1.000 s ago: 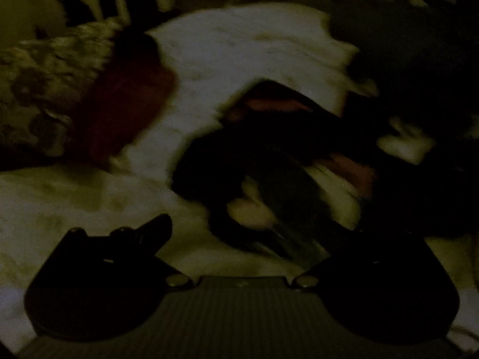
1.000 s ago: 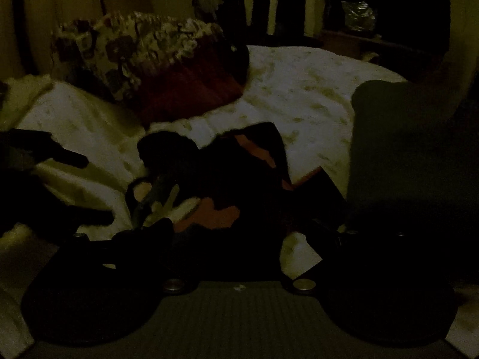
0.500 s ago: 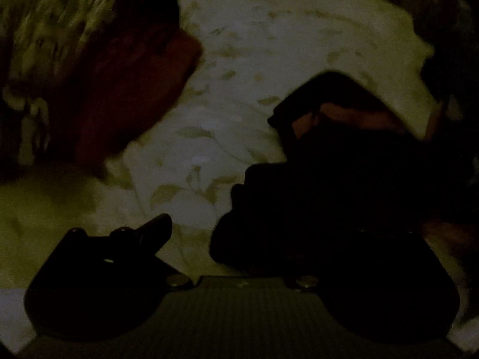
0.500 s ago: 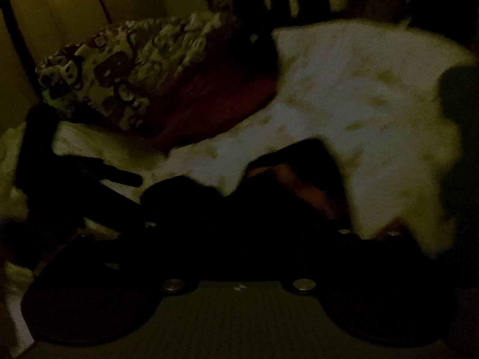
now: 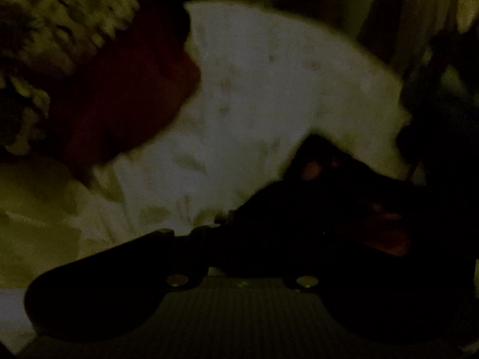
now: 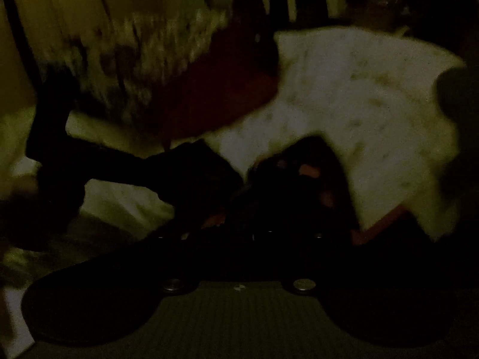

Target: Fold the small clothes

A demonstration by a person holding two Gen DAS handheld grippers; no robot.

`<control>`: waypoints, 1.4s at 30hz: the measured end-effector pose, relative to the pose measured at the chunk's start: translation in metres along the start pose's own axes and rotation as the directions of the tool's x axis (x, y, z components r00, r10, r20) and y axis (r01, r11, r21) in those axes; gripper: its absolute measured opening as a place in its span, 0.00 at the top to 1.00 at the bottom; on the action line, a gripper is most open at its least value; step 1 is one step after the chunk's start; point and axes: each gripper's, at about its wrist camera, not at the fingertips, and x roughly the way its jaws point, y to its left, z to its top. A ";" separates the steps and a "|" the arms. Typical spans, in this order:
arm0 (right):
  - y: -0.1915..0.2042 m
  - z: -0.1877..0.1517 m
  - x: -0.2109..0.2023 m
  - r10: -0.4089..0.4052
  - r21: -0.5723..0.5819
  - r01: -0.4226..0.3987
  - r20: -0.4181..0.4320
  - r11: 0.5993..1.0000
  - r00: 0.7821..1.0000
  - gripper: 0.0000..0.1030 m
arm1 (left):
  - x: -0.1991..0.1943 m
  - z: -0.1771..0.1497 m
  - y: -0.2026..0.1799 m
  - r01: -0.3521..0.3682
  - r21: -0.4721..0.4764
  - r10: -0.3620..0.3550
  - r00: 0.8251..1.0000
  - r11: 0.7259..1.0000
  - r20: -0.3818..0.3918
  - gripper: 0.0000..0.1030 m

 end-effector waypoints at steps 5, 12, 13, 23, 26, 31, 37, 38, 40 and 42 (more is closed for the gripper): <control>-0.012 0.016 -0.100 -0.014 0.036 0.008 0.167 0.999 0.986 0.89 | -0.051 0.026 0.009 0.026 -0.026 -0.023 0.994 0.999 0.106 0.92; 0.001 -0.005 -0.167 -0.038 0.013 0.036 0.251 0.999 0.967 0.99 | -0.099 0.009 -0.003 -0.016 0.023 0.013 0.989 1.000 0.146 0.92; 0.004 -0.009 -0.165 0.000 0.008 -0.002 0.222 1.000 0.975 0.98 | -0.104 0.001 -0.004 -0.033 0.031 0.028 0.991 0.999 0.135 0.92; 0.006 -0.020 -0.042 -0.011 -0.008 0.011 0.028 1.000 1.000 0.00 | -0.142 -0.071 0.042 -0.126 -0.061 0.130 0.988 0.990 0.080 0.92; -0.014 -0.018 -0.002 -0.060 0.098 0.060 -0.006 0.993 0.998 0.00 | -0.141 -0.086 0.068 -0.165 -0.125 0.170 0.985 0.978 0.034 0.92; -0.032 -0.008 0.028 -0.118 0.196 0.112 0.022 0.974 0.993 0.00 | -0.147 -0.107 0.081 -0.166 -0.142 0.170 0.985 0.976 0.013 0.92; -0.045 0.003 0.081 -0.302 0.094 0.310 -0.089 0.946 0.949 0.00 | -0.153 -0.109 0.078 -0.172 -0.125 0.175 0.984 0.977 0.017 0.91; -0.051 0.001 0.092 -0.292 0.121 0.309 -0.138 0.943 0.946 0.00 | -0.150 -0.108 0.077 -0.177 -0.123 0.180 0.984 0.977 0.014 0.91; -0.059 -0.003 0.103 -0.212 0.160 0.237 -0.160 0.958 0.964 0.50 | -0.146 -0.107 0.076 -0.196 -0.115 0.198 0.980 0.974 0.001 0.91; -0.061 -0.005 0.099 -0.151 0.189 0.173 -0.128 0.967 0.980 0.75 | -0.145 -0.107 0.073 -0.205 -0.102 0.207 0.978 0.973 0.001 0.90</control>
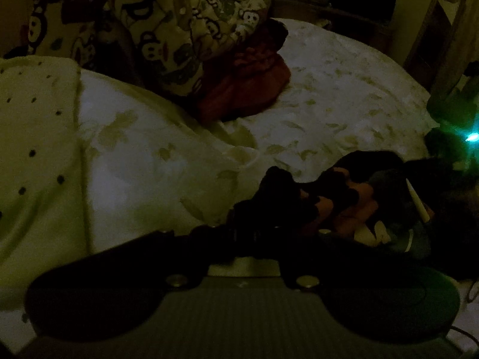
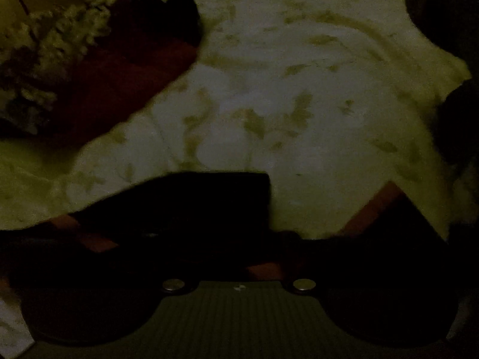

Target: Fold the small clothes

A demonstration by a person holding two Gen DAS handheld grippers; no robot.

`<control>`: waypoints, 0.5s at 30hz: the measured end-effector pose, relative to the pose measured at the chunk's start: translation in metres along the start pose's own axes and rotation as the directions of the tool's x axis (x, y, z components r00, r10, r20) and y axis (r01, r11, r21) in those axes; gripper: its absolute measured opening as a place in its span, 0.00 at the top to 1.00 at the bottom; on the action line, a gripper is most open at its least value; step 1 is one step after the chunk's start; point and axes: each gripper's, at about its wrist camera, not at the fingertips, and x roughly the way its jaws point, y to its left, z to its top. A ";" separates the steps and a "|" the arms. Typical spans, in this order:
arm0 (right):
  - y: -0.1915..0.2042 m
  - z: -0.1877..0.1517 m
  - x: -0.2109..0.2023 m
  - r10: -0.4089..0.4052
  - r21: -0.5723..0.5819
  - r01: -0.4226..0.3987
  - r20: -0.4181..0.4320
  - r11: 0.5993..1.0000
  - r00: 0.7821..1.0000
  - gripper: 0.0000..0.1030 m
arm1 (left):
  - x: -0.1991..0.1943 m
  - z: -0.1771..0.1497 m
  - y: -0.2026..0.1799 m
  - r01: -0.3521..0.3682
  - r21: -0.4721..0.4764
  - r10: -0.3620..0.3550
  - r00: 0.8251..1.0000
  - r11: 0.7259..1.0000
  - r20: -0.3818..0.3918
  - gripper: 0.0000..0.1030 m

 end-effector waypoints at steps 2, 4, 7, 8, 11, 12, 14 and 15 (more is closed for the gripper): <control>-0.001 0.000 -0.024 0.077 0.033 -0.079 0.059 0.996 0.995 0.76 | 0.001 0.000 -0.003 -0.010 0.011 0.010 1.000 1.000 -0.001 0.90; 0.003 0.000 -0.056 0.178 0.029 -0.182 0.100 0.983 0.979 0.76 | 0.000 0.000 -0.004 -0.016 0.017 0.016 1.000 1.000 0.001 0.90; 0.023 -0.009 -0.121 0.287 -0.062 -0.282 0.115 0.958 0.951 0.78 | -0.003 0.000 -0.004 -0.016 0.023 0.016 1.000 1.000 0.004 0.90; 0.029 -0.015 -0.143 0.337 -0.073 -0.331 0.097 0.941 0.937 0.79 | -0.006 0.000 -0.004 -0.017 0.026 0.017 1.000 1.000 0.008 0.90; 0.043 -0.039 -0.203 0.510 -0.032 -0.509 0.028 0.860 0.860 0.84 | -0.018 0.001 0.001 -0.028 0.042 0.028 0.999 0.999 0.022 0.90; 0.049 -0.049 -0.224 0.562 -0.034 -0.562 0.003 0.827 0.827 0.84 | -0.024 0.002 0.003 -0.037 0.056 0.036 0.999 0.998 0.025 0.90; 0.063 -0.068 -0.253 0.636 -0.037 -0.638 -0.055 0.769 0.770 0.84 | -0.033 0.003 0.007 -0.064 0.075 0.062 0.998 0.995 0.032 0.89; 0.071 -0.078 -0.263 0.670 -0.037 -0.676 -0.098 0.736 0.736 0.84 | -0.037 0.003 0.010 -0.074 0.078 0.071 0.997 0.994 0.035 0.89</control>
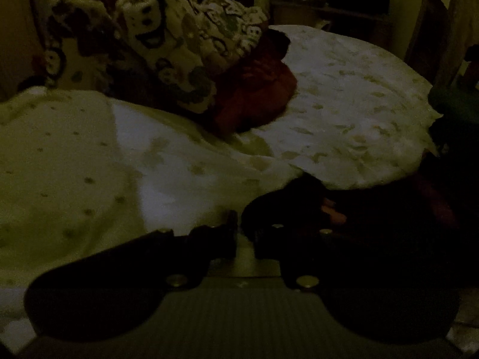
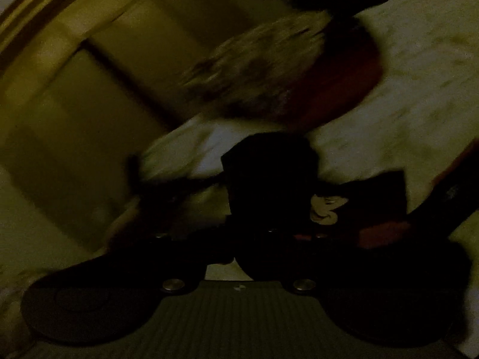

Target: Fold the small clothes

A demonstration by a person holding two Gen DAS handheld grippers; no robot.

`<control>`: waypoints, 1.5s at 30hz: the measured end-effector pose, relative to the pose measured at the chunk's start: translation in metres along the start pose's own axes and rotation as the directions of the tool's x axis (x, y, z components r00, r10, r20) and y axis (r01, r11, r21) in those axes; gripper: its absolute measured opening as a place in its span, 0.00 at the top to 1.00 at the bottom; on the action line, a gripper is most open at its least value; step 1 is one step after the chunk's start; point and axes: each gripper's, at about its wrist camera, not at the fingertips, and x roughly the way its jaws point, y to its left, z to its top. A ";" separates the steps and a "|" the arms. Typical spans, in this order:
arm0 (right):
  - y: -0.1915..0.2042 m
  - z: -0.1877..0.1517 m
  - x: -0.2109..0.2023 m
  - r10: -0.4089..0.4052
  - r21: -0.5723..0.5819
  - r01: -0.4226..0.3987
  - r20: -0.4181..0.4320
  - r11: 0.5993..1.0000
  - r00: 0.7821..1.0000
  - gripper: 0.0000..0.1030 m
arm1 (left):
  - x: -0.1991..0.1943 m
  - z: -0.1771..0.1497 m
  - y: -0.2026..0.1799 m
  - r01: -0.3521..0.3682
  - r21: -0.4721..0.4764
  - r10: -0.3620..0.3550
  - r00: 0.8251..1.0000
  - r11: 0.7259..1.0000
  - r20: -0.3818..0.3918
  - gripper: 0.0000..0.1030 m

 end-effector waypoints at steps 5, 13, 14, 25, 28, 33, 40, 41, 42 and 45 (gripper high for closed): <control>0.019 -0.057 0.049 0.148 0.052 -0.140 -0.188 0.989 0.971 0.78 | -0.016 -0.005 0.005 -0.087 -0.005 0.087 0.995 0.996 0.045 0.90; 0.026 -0.056 0.125 0.154 0.035 -0.151 -0.275 0.988 0.949 0.43 | -0.059 -0.033 -0.030 0.097 -0.017 -0.095 0.992 0.995 0.085 0.20; 0.030 -0.050 0.121 0.152 0.012 -0.154 -0.255 0.988 0.955 0.38 | -0.063 -0.039 -0.038 0.132 -0.001 -0.132 0.988 0.991 0.077 0.18; -0.015 0.056 0.138 -0.321 -0.287 0.299 -0.032 0.910 0.946 0.01 | -0.041 -0.084 -0.130 0.242 0.247 -0.231 0.970 0.938 -0.072 0.32; -0.045 0.087 0.167 -0.276 -0.192 0.269 -0.008 0.944 0.961 0.01 | -0.031 -0.094 -0.139 0.230 0.255 -0.209 0.972 0.939 -0.108 0.79; -0.049 0.116 0.218 -0.040 -0.090 0.031 -0.093 0.995 0.995 0.00 | -0.030 -0.099 -0.128 0.279 0.204 -0.258 0.958 0.938 -0.125 0.91; -0.048 0.112 0.280 -0.115 -0.208 0.068 -0.218 0.976 0.969 0.88 | -0.026 -0.091 -0.117 0.320 0.134 -0.305 0.945 0.938 -0.117 0.95; -0.052 0.110 0.277 -0.086 -0.173 0.047 -0.223 0.984 0.971 0.88 | -0.025 -0.090 -0.114 0.330 0.117 -0.318 0.941 0.937 -0.115 0.95; -0.054 0.108 0.271 -0.059 -0.151 0.027 -0.213 0.988 0.975 0.89 | -0.023 -0.088 -0.111 0.342 0.096 -0.331 0.937 0.935 -0.115 0.96; -0.057 0.112 0.227 -0.028 -0.096 0.019 -0.095 0.995 0.995 0.90 | -0.018 -0.075 -0.099 0.330 0.052 -0.325 0.941 0.943 -0.091 0.96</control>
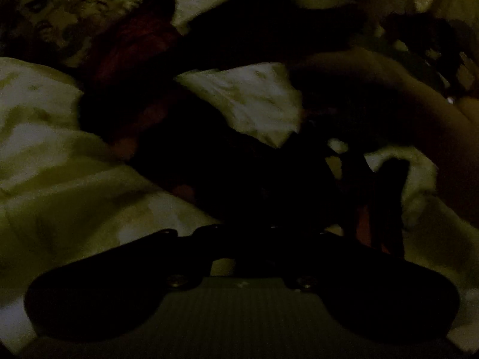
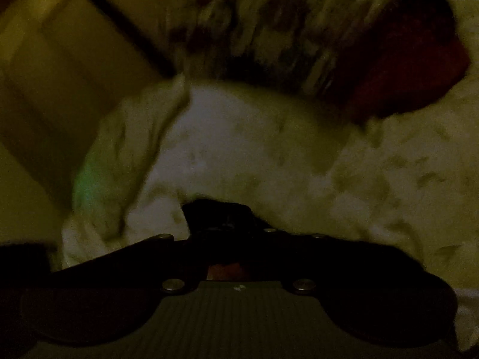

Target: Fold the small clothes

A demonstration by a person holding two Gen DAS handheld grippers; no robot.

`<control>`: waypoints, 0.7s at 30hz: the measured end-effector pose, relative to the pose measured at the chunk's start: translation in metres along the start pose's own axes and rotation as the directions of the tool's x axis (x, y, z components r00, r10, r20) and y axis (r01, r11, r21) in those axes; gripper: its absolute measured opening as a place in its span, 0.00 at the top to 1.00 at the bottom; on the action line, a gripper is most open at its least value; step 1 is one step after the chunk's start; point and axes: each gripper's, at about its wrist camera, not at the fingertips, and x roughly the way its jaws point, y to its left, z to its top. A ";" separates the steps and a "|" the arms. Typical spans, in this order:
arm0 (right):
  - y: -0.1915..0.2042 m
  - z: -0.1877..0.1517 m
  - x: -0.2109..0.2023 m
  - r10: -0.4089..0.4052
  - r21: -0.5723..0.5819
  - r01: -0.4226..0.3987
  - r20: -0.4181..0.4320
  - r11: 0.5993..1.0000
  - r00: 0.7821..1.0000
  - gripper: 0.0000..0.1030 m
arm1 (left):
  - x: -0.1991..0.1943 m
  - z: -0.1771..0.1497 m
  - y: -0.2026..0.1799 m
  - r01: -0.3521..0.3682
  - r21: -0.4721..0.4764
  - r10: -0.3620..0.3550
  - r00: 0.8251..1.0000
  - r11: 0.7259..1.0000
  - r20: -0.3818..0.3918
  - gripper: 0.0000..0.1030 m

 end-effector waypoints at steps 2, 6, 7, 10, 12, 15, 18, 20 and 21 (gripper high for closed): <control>-0.011 0.008 -0.038 -0.017 0.078 0.008 0.107 0.997 0.994 0.90 | -0.008 0.014 0.005 -0.011 -0.009 0.012 0.999 1.000 0.048 0.96; -0.020 0.013 -0.134 -0.016 0.193 -0.048 0.317 0.980 0.948 0.90 | -0.029 0.050 0.008 -0.046 0.003 0.045 0.987 0.999 0.154 0.96; -0.018 0.011 -0.162 -0.007 0.222 -0.082 0.376 0.972 0.927 0.90 | -0.036 0.061 0.007 -0.058 0.006 0.056 0.981 0.998 0.187 0.96; 0.005 0.006 -0.223 0.007 0.200 -0.121 0.491 0.972 0.871 0.90 | -0.061 0.094 0.000 -0.089 -0.001 0.085 0.947 0.996 0.310 0.96; 0.031 0.004 -0.258 0.012 0.144 -0.108 0.544 0.984 0.839 0.90 | -0.085 0.117 -0.009 -0.112 -0.010 0.107 0.908 0.994 0.404 0.96; 0.076 0.002 -0.306 0.069 0.054 -0.132 0.627 0.990 0.776 0.90 | -0.128 0.141 -0.025 -0.084 0.000 0.072 0.851 0.996 0.520 0.96; 0.124 -0.004 -0.344 0.121 -0.064 -0.106 0.684 0.992 0.719 0.90 | -0.170 0.156 -0.049 -0.092 0.042 0.047 0.785 0.995 0.618 0.96; 0.151 -0.009 -0.366 0.170 -0.130 -0.110 0.709 0.985 0.685 0.90 | -0.198 0.162 -0.062 -0.096 0.069 0.026 0.745 0.993 0.667 0.96; 0.165 -0.012 -0.376 0.195 -0.165 -0.109 0.718 0.980 0.668 0.90 | -0.216 0.165 -0.070 -0.097 0.085 0.010 0.717 0.992 0.697 0.96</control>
